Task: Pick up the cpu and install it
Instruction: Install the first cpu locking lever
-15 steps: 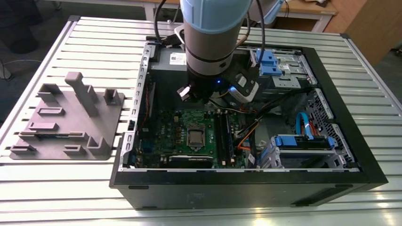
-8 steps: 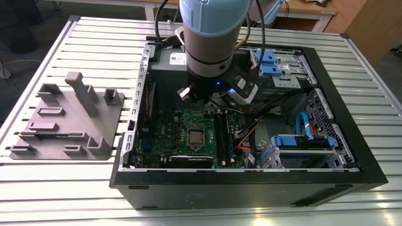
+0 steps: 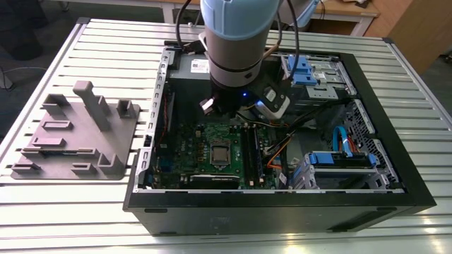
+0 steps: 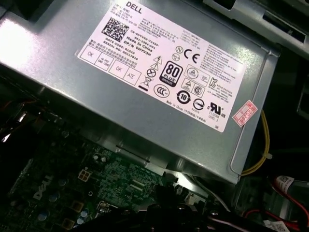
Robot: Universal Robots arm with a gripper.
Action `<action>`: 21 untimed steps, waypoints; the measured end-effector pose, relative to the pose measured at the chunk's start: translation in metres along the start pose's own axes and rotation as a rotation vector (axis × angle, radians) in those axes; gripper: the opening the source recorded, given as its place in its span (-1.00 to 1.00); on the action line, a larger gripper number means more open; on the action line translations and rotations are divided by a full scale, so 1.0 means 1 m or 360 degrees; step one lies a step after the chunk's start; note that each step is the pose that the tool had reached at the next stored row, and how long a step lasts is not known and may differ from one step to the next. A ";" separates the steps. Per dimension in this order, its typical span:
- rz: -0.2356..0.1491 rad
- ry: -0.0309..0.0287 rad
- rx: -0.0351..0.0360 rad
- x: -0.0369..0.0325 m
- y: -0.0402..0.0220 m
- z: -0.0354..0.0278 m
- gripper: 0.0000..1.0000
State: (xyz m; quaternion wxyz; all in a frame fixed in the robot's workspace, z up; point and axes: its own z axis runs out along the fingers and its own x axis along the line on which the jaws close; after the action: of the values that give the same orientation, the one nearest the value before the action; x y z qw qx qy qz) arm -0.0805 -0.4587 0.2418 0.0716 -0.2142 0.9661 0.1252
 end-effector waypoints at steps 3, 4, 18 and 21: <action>0.0025 0.00137 0.0048 0.0000 0.0000 0.0000 -0.79; 0.0032 0.00187 0.0064 0.0000 0.0000 0.0000 -0.79; 0.0142 0.00860 0.0289 0.0000 0.0000 0.0000 -0.79; 0.0166 0.01030 0.0343 0.0000 0.0000 0.0000 -0.79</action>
State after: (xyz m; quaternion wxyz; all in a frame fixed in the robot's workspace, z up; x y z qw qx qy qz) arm -0.0805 -0.4587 0.2418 0.0564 -0.1588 0.9856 0.0172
